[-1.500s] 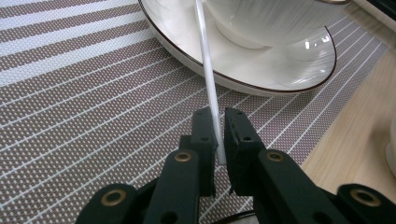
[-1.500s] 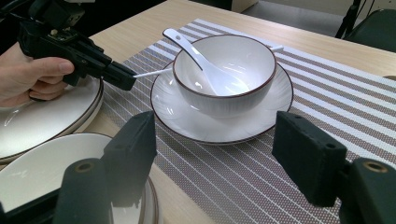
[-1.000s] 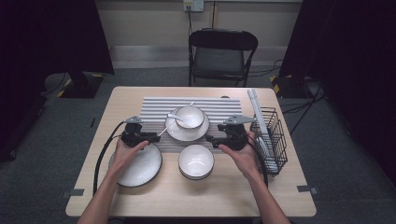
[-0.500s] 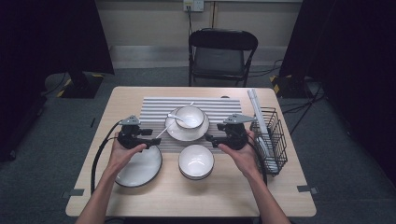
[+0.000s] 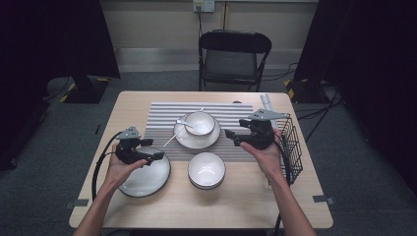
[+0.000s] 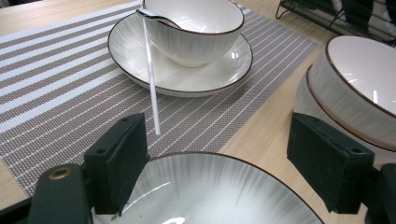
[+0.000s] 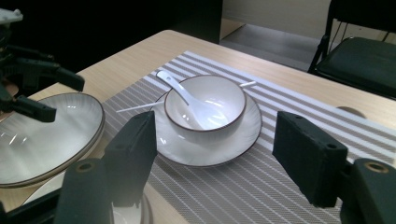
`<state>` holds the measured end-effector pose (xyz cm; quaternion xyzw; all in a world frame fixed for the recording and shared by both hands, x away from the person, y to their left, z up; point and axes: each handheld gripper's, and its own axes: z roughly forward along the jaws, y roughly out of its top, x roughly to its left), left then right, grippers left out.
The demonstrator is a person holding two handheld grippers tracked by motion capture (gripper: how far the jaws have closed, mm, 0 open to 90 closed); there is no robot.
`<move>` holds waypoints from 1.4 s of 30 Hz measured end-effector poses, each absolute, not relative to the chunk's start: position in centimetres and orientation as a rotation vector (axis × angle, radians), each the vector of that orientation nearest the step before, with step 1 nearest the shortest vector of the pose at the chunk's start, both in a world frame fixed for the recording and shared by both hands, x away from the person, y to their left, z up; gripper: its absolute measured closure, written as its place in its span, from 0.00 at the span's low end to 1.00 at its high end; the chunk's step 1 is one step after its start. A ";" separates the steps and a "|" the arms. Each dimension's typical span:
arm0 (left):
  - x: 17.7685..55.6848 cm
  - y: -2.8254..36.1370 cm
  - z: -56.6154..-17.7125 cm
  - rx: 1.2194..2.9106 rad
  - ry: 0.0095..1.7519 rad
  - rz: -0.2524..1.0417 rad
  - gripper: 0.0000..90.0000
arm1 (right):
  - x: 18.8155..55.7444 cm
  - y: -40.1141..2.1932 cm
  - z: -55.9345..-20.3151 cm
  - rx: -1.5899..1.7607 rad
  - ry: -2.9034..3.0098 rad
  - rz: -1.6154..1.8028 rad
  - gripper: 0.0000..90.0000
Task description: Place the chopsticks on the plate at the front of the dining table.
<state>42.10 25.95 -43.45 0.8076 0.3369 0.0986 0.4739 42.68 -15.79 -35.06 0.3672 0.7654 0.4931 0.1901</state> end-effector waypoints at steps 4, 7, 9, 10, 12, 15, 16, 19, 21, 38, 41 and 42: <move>42.1 26.5 -44.4 1.964 0.862 0.214 0.21 | 43.0 -16.8 -34.2 1.027 2.151 1.389 0.31; 42.1 27.0 -44.4 1.932 0.861 0.215 0.20 | 43.4 -17.7 -33.7 1.040 2.142 1.350 0.30; 42.1 27.0 -44.4 1.921 0.867 0.208 0.19 | 44.1 -18.4 -33.5 1.054 2.143 1.323 0.30; 42.1 27.0 -44.5 1.923 0.866 0.205 0.19 | 44.3 -18.7 -33.4 1.058 2.140 1.312 0.30; 42.1 26.8 -44.5 1.936 0.866 0.205 0.18 | 44.8 -19.2 -33.3 1.075 2.129 1.283 0.31; 42.1 26.4 -44.7 1.961 0.853 0.203 0.18 | 46.0 -20.2 -33.4 1.114 2.115 1.245 0.32; 42.0 26.3 -44.7 1.961 0.849 0.200 0.18 | 46.4 -20.5 -33.5 1.129 2.109 1.231 0.32; 42.0 26.1 -44.6 1.957 0.847 0.202 0.18 | 47.3 -21.2 -33.8 1.159 2.088 1.193 0.34; 42.1 25.9 -44.7 1.954 0.848 0.197 0.18 | 47.9 -21.7 -34.0 1.186 2.072 1.166 0.35; 42.3 25.2 -44.9 1.981 0.831 0.211 0.19 | 49.8 -22.6 -35.7 1.293 2.042 1.084 0.36; 42.3 25.2 -44.9 1.981 0.842 0.212 0.20 | 49.9 -22.5 -35.8 1.295 2.043 1.073 0.37; 42.2 25.3 -44.9 1.985 0.837 0.216 0.20 | 50.0 -22.5 -35.8 1.297 2.042 1.073 0.37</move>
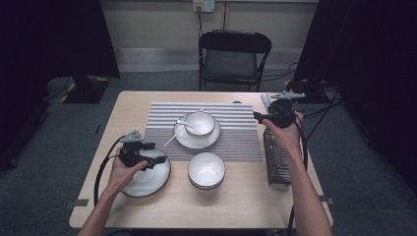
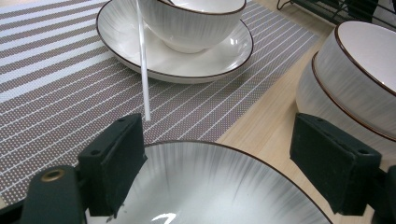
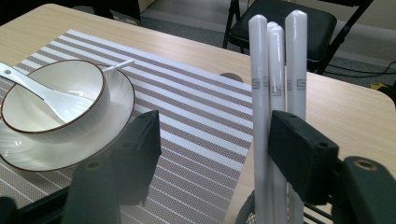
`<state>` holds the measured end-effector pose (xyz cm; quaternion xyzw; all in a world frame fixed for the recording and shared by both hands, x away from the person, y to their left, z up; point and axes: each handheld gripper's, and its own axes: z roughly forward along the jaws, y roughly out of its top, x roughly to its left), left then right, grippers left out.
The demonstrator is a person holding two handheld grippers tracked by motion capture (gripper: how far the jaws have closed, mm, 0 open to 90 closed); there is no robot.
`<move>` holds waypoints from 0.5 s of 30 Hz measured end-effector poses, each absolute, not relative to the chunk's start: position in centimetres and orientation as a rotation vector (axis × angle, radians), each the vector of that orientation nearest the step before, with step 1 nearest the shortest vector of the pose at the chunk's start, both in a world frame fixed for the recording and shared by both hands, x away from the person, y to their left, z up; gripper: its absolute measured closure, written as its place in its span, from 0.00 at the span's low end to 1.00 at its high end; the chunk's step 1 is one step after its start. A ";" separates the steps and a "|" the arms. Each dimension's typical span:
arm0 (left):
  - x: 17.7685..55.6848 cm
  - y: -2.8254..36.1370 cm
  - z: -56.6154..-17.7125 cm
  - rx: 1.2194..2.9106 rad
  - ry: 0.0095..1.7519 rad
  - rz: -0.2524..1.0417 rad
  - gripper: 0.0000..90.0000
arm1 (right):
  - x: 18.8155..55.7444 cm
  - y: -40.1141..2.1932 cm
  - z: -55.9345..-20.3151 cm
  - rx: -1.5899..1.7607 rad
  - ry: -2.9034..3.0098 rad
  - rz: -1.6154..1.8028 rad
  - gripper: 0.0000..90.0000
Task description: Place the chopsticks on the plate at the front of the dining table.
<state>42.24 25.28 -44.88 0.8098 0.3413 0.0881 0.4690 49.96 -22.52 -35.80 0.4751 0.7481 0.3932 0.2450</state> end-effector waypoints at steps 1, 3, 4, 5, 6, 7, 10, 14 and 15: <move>42.2 25.3 -44.9 1.987 0.832 0.220 0.21 | 50.0 -22.5 -35.8 1.295 2.045 1.065 0.38; 42.3 25.4 -44.9 1.965 0.843 0.204 0.21 | 49.7 -22.6 -35.5 1.276 2.005 1.043 0.41; 42.2 25.5 -45.0 1.964 0.847 0.201 0.21 | 49.6 -22.8 -35.3 1.276 1.983 1.059 0.40; 42.2 25.5 -45.0 1.973 0.843 0.209 0.21 | 49.7 -23.0 -35.3 1.294 1.978 1.098 0.40; 42.2 25.5 -45.0 1.980 0.846 0.215 0.21 | 49.8 -23.1 -35.3 1.311 1.995 1.118 0.41; 42.3 25.5 -45.1 1.979 0.847 0.219 0.21 | 49.8 -23.2 -35.4 1.311 1.988 1.108 0.43; 42.2 25.7 -45.0 1.977 0.856 0.222 0.21 | 49.9 -23.3 -35.5 1.318 1.990 1.109 0.43; 42.2 25.7 -44.9 1.980 0.850 0.224 0.21 | 50.0 -22.7 -35.8 1.306 2.040 1.072 0.43; 42.2 25.7 -44.9 1.982 0.850 0.223 0.21 | 50.1 -22.6 -35.8 1.299 2.048 1.062 0.43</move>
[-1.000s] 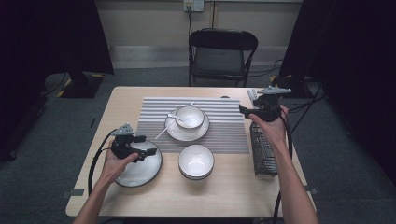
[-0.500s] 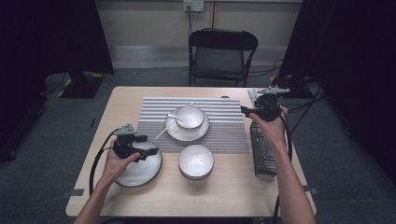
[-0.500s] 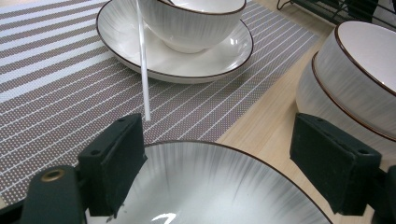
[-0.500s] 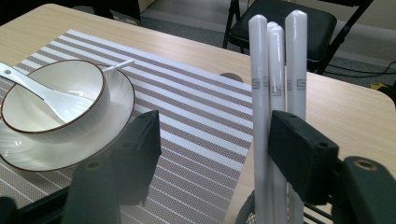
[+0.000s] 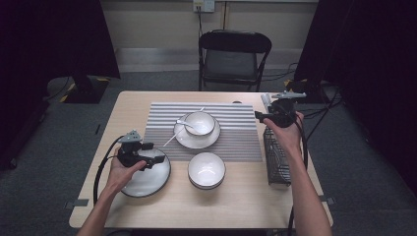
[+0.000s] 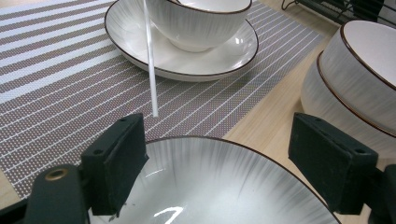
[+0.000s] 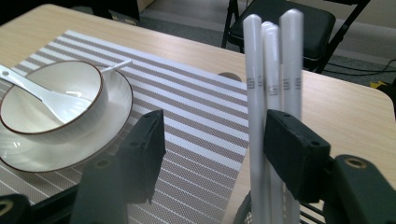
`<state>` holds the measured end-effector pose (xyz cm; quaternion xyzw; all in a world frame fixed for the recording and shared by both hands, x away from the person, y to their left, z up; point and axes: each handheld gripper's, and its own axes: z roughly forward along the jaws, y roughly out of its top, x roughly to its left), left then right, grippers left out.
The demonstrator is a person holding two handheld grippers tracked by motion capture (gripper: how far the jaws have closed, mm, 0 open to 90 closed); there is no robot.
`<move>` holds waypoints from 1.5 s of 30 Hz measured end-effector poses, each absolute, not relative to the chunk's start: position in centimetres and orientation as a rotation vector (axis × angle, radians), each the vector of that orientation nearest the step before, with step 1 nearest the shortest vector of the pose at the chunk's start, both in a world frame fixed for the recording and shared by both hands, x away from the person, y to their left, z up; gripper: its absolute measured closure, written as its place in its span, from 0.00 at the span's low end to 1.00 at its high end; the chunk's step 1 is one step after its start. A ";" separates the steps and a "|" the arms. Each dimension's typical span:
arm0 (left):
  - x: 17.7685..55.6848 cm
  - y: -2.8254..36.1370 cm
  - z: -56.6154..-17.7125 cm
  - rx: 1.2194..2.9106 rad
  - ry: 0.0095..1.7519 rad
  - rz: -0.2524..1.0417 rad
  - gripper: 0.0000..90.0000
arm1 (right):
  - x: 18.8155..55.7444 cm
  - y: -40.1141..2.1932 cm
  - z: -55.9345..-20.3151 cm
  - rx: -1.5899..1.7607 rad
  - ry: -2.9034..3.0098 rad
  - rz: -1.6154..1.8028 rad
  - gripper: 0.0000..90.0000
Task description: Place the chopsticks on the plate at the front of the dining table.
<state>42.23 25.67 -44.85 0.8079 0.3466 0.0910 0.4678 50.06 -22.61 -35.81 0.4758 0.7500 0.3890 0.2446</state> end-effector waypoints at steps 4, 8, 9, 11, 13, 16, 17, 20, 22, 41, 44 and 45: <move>42.2 25.5 -44.9 1.976 0.850 0.220 0.21 | 50.1 -22.5 -35.8 1.307 2.067 1.047 0.40; 42.2 25.5 -44.8 1.985 0.843 0.230 0.21 | 50.0 -22.8 -35.8 1.308 2.078 1.046 0.46; 42.2 25.6 -44.7 1.985 0.843 0.232 0.21 | 49.9 -22.9 -35.8 1.310 2.080 1.047 0.49; 42.2 25.6 -44.7 1.983 0.842 0.233 0.21 | 50.0 -23.1 -35.8 1.317 2.083 1.052 0.51; 42.3 25.7 -44.7 1.979 0.853 0.226 0.21 | 50.0 -23.3 -35.9 1.326 2.092 1.063 0.54; 42.4 25.8 -44.8 1.978 0.856 0.229 0.21 | 50.1 -23.4 -36.1 1.326 2.109 1.063 0.58; 42.4 25.8 -44.8 1.974 0.860 0.228 0.21 | 50.1 -23.3 -36.1 1.330 2.105 1.066 0.59; 42.4 25.8 -44.8 1.977 0.858 0.232 0.21 | 50.0 -23.5 -36.0 1.326 2.102 1.055 0.64; 42.4 25.8 -44.8 1.978 0.858 0.233 0.21 | 49.9 -23.6 -35.9 1.327 2.100 1.064 0.67; 42.6 25.4 -45.0 1.989 0.854 0.221 0.23 | 48.9 -23.8 -35.9 1.327 2.135 0.991 0.89; 42.7 25.5 -45.0 1.981 0.854 0.219 0.23 | 48.7 -23.7 -35.8 1.309 2.128 1.004 0.91; 42.7 25.5 -45.0 1.982 0.854 0.222 0.23 | 48.7 -23.7 -35.7 1.305 2.122 1.003 0.91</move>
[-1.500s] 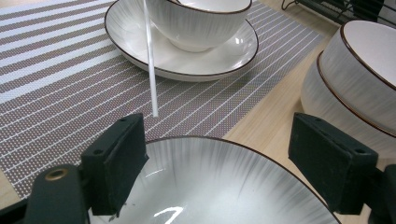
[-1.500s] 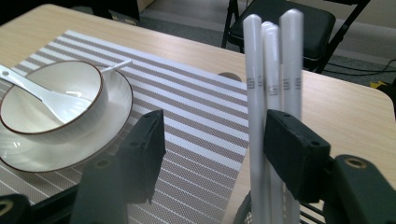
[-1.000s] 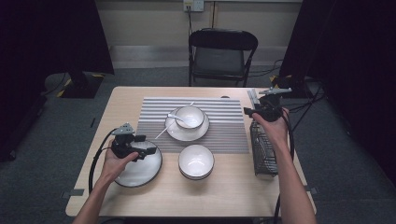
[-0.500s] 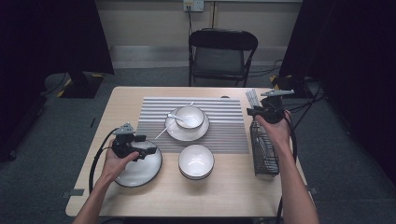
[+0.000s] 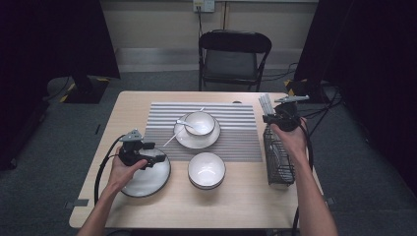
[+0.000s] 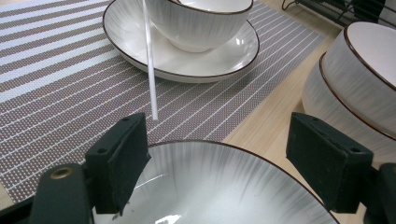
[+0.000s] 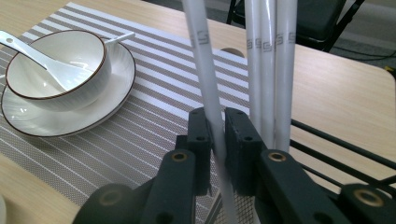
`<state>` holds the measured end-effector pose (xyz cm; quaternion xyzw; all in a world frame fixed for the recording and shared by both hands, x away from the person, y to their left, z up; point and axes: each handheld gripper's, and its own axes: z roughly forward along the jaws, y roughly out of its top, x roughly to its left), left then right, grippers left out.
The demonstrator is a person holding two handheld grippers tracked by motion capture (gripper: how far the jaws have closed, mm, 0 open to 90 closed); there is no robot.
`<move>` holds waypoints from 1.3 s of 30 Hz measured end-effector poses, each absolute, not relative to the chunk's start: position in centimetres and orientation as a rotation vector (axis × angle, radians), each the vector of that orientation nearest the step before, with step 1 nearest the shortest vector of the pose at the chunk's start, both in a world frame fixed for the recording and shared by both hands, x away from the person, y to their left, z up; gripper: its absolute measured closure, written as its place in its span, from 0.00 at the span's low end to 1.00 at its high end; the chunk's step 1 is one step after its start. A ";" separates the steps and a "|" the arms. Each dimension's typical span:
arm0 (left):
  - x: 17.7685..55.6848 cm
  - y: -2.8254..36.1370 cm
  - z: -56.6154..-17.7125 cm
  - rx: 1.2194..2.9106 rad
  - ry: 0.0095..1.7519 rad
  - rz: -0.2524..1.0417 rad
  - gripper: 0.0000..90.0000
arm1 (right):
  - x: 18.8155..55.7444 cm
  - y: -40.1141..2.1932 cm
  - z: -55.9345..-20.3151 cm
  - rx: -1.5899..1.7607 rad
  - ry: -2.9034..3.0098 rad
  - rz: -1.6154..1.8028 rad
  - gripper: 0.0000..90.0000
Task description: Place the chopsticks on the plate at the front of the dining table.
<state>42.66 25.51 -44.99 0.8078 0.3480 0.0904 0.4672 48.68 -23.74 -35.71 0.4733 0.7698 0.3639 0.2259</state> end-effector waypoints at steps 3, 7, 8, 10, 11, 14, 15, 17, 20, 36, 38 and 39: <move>42.8 25.5 -45.1 1.968 0.864 0.211 0.23 | 48.6 -23.9 -35.4 1.301 2.099 1.036 0.92; 42.8 25.4 -45.2 1.976 0.865 0.210 0.23 | 48.3 -24.1 -35.1 1.275 2.083 1.056 0.94; 42.8 25.4 -45.2 1.971 0.868 0.213 0.23 | 48.2 -24.2 -35.1 1.273 2.068 1.071 0.94; 42.7 25.5 -45.1 1.969 0.863 0.214 0.23 | 48.0 -24.5 -35.0 1.276 2.052 1.095 0.94; 42.7 25.4 -45.1 1.959 0.866 0.206 0.23 | 47.9 -24.7 -34.9 1.275 2.047 1.107 0.94; 42.7 25.3 -45.0 1.970 0.863 0.215 0.23 | 47.7 -24.8 -35.0 1.284 2.031 1.141 0.94; 42.7 25.2 -45.0 1.966 0.860 0.209 0.23 | 47.7 -24.9 -34.9 1.279 2.028 1.141 0.94; 42.6 25.1 -44.9 1.973 0.863 0.219 0.23 | 47.5 -25.0 -34.9 1.281 2.011 1.153 0.94; 42.6 25.2 -44.8 1.976 0.864 0.221 0.23 | 47.3 -25.3 -34.6 1.275 1.972 1.165 0.94; 42.4 25.0 -44.2 1.972 0.852 0.234 0.22 | 46.6 -25.7 -34.1 1.264 1.934 1.243 0.94; 42.4 25.1 -44.2 1.976 0.850 0.238 0.22 | 46.6 -25.6 -34.1 1.261 1.932 1.244 0.94; 42.4 25.2 -44.2 1.978 0.849 0.240 0.22 | 46.6 -25.6 -34.0 1.258 1.934 1.248 0.94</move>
